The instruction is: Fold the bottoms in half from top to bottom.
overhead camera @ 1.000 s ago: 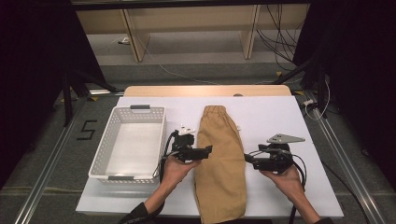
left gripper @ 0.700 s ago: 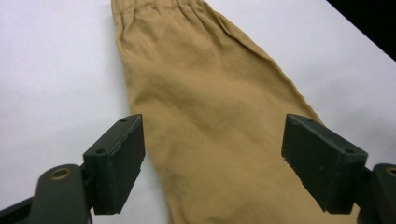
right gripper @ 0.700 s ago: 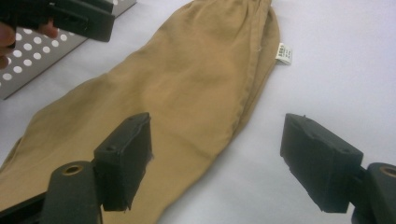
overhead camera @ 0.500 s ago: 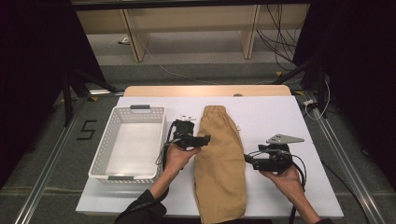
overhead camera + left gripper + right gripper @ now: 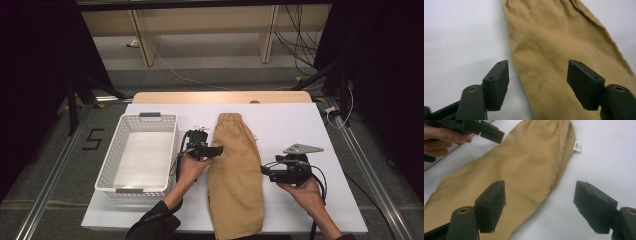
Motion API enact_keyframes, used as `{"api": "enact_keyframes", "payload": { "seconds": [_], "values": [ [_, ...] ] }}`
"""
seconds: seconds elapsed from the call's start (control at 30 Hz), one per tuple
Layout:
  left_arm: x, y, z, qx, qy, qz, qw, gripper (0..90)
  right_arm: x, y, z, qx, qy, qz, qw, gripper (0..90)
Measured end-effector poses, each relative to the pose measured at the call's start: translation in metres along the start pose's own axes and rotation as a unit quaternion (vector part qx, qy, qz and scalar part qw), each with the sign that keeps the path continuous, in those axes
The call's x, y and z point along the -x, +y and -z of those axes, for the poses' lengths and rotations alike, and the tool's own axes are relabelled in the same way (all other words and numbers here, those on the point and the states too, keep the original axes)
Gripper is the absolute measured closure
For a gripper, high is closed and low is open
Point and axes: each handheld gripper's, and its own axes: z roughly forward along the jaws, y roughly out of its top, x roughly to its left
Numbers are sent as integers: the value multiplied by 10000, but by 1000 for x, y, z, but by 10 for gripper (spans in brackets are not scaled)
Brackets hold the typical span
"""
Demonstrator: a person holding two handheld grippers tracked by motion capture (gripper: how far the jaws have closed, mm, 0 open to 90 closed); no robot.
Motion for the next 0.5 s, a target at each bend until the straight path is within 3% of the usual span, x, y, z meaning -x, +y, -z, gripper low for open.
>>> {"api": "enact_keyframes", "payload": {
  "seconds": [0.3, 0.5],
  "values": [
    [-3, -2, -9, -96, -79, 44, 9999, 484, 3, 5, -8, -17, -33, -17, 10000, 271],
    [-2, -5, -15, -158, -62, -45, 9998, 573, 4, 7, -12, -87, -53, 11, 9999, 274]
  ]
}}
